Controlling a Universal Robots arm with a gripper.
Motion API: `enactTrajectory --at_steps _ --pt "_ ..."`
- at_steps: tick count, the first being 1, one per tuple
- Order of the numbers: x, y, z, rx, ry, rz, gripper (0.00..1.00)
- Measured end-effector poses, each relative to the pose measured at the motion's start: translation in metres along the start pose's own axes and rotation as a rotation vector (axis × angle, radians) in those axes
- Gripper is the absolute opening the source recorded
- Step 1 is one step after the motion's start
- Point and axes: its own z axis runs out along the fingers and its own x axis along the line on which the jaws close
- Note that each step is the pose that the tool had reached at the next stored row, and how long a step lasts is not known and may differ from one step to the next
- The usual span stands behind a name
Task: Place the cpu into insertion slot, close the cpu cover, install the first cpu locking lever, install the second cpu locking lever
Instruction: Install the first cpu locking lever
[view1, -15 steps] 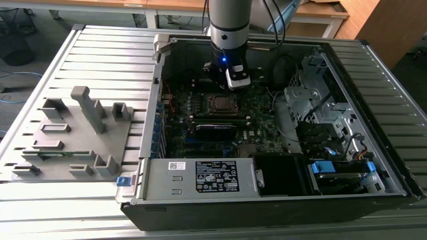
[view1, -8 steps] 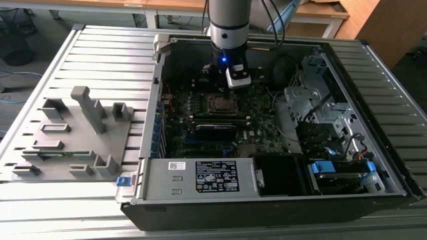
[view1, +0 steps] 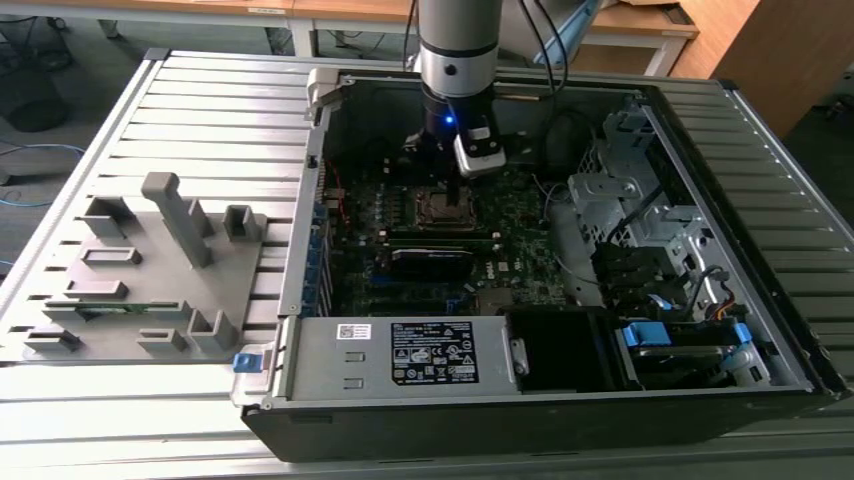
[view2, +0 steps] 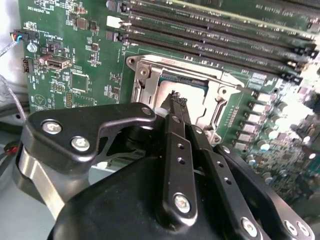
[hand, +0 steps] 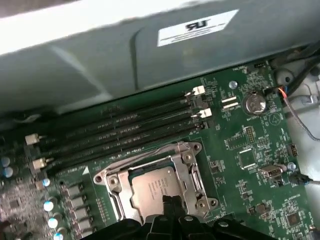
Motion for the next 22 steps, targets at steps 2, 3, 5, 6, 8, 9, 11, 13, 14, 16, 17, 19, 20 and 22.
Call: enactTrajectory --at_steps 2,3,5,6,8,9,11,13,14,16,17,19,20,22 --pt "0.0001 0.0000 0.0001 -0.0021 -0.0002 -0.033 0.11" --pt "0.0001 0.0000 0.0002 -0.0040 -0.0002 -0.049 0.11" --pt "0.0001 0.0000 0.0003 -0.0071 -0.0003 -0.079 0.11" --pt "0.0001 0.0000 0.0003 -0.0077 -0.0003 -0.084 0.11" --pt "0.0001 0.0000 0.0003 -0.0078 -0.0002 -0.085 0.11" --pt "0.0001 0.0000 0.0003 -0.0078 -0.0002 -0.085 0.11" --pt "0.0001 0.0000 0.0007 -0.0060 0.0079 -0.086 0.11" --pt "0.0001 0.0000 0.0014 0.0009 0.0323 -0.086 0.11" --pt "0.0001 0.0000 0.0016 0.0029 0.0404 -0.086 0.11" --pt "0.0002 0.0000 0.0015 0.0034 0.0414 -0.086 0.11" --pt "0.0002 0.0000 0.0015 0.0036 0.0418 -0.086 0.11" --pt "0.0001 0.0000 0.0016 0.0034 0.0421 -0.087 0.11" --pt "0.0001 0.0001 0.0017 0.0027 0.0420 -0.093 0.11" --pt "0.0002 0.0001 0.0019 0.0008 0.0419 -0.116 0.11"
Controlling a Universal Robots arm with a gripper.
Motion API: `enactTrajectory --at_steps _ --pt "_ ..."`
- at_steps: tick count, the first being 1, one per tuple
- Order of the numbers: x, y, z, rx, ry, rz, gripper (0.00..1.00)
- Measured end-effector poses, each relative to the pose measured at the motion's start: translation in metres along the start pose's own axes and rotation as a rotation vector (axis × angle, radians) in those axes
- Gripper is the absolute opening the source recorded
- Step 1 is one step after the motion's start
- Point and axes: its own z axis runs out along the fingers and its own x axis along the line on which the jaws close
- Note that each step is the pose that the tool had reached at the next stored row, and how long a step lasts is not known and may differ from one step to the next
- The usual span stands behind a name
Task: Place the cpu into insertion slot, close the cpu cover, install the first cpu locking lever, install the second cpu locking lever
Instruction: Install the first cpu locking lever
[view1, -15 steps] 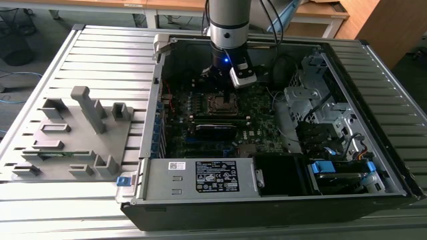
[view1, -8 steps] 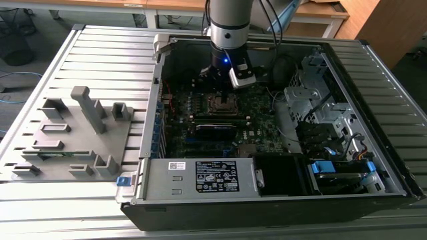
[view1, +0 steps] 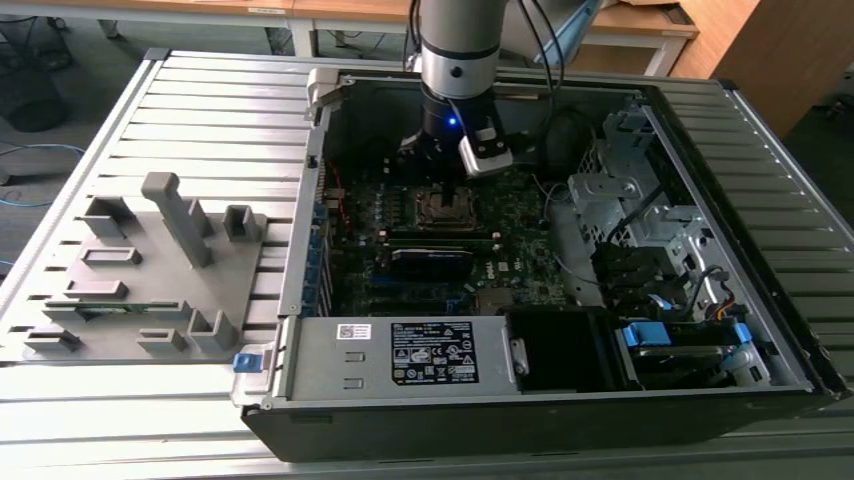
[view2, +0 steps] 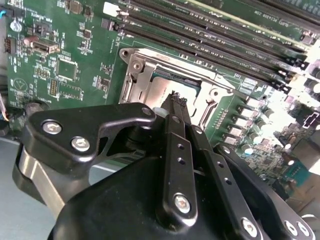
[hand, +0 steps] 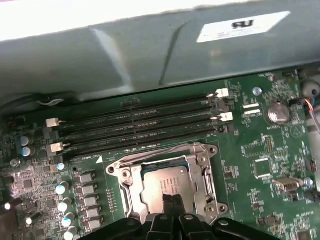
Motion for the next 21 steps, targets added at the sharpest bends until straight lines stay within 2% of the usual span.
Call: enactTrajectory --at_steps 5,8,12,13,14,15,16,17,20,21 --pt "0.0001 0.0000 0.0006 -0.0043 -0.0006 -0.076 0.11" --pt "0.0000 0.0000 0.0007 -0.0053 -0.0008 -0.091 0.11" --pt "0.0001 0.0001 0.0007 0.0204 -0.0046 -0.092 0.11" --pt "0.0001 0.0001 0.0007 0.0250 -0.0052 -0.093 0.11" --pt "0.0000 0.0001 0.0008 0.0255 -0.0023 -0.093 0.11" --pt "0.0000 0.0002 0.0009 0.0266 0.0059 -0.093 0.11" --pt "0.0001 0.0001 0.0010 0.0275 0.0112 -0.093 0.11" --pt "0.0001 0.0001 0.0009 0.0281 0.0138 -0.093 0.11" --pt "0.0001 0.0001 0.0009 0.0282 0.0153 -0.093 0.11" --pt "0.0000 0.0001 0.0010 0.0203 0.0163 -0.093 0.11"
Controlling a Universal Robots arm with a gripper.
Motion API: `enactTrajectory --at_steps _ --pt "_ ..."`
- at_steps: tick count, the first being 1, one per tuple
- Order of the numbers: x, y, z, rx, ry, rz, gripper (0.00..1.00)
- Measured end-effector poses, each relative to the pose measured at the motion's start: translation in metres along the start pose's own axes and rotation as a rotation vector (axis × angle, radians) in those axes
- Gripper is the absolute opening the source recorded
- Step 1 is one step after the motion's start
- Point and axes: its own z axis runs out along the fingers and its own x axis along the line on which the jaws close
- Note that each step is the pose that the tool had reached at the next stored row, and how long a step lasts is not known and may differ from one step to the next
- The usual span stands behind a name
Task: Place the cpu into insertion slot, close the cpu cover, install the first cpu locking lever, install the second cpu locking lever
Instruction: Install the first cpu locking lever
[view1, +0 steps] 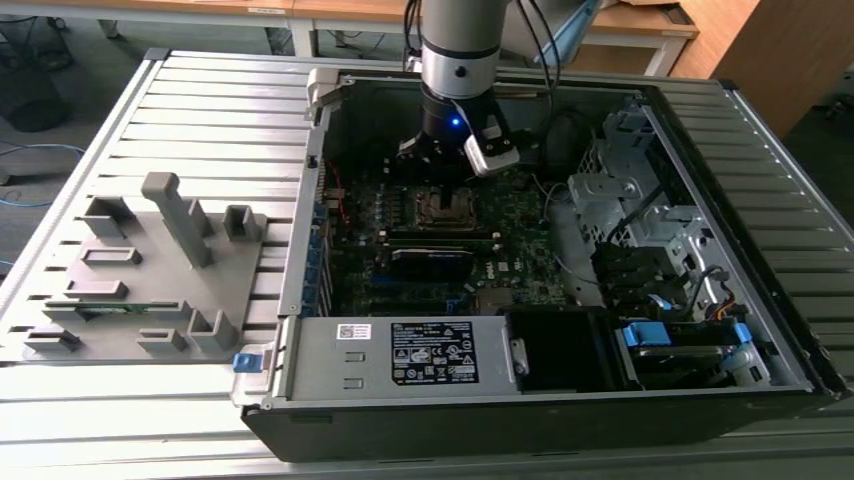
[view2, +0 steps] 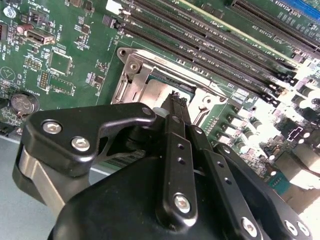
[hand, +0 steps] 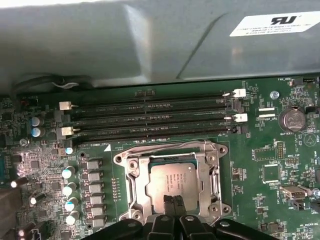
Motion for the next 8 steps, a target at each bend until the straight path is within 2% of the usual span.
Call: enactTrajectory --at_steps 1,2,3,8 --pt "0.0000 -0.0002 0.0000 -0.0170 0.0016 0.001 0.11" --pt "0.0000 -0.0003 0.0000 -0.0299 0.0029 0.001 0.11" --pt "0.0000 -0.0004 -0.0001 -0.0350 0.0034 0.001 0.11" --pt "0.0000 -0.0004 -0.0001 -0.0375 0.0037 0.002 0.11"
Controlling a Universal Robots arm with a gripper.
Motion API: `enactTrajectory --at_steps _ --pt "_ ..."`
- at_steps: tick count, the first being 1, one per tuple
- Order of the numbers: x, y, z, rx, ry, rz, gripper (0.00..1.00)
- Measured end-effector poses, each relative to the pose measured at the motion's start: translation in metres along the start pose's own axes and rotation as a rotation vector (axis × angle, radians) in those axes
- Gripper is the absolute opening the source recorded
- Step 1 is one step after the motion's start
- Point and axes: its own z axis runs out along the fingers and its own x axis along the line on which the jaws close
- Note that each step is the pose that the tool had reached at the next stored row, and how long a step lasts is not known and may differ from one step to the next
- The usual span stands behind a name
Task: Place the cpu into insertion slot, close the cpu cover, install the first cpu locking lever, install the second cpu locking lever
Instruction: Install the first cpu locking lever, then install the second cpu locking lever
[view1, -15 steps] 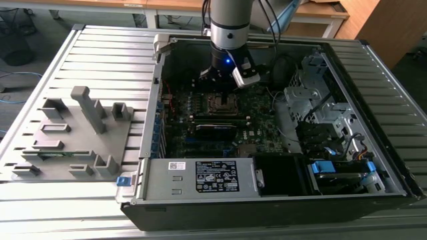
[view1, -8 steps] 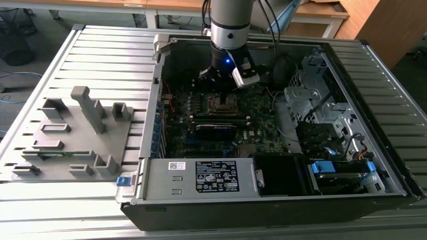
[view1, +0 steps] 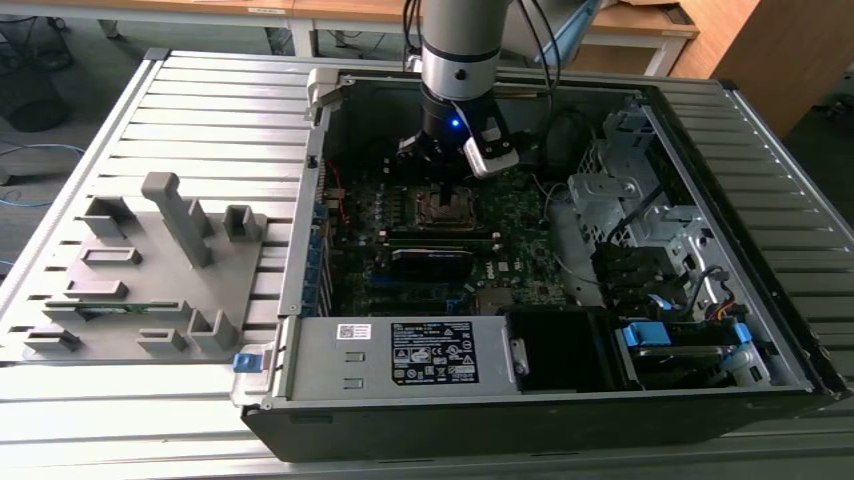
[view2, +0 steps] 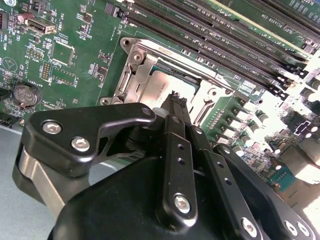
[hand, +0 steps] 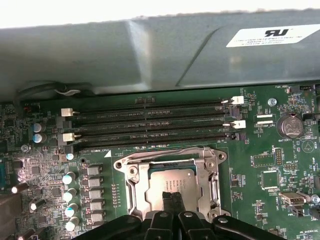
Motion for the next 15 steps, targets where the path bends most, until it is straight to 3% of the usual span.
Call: enactTrajectory --at_steps 15 --pt "-0.0001 0.0001 -0.0019 -0.0003 0.0014 0.000 0.11"
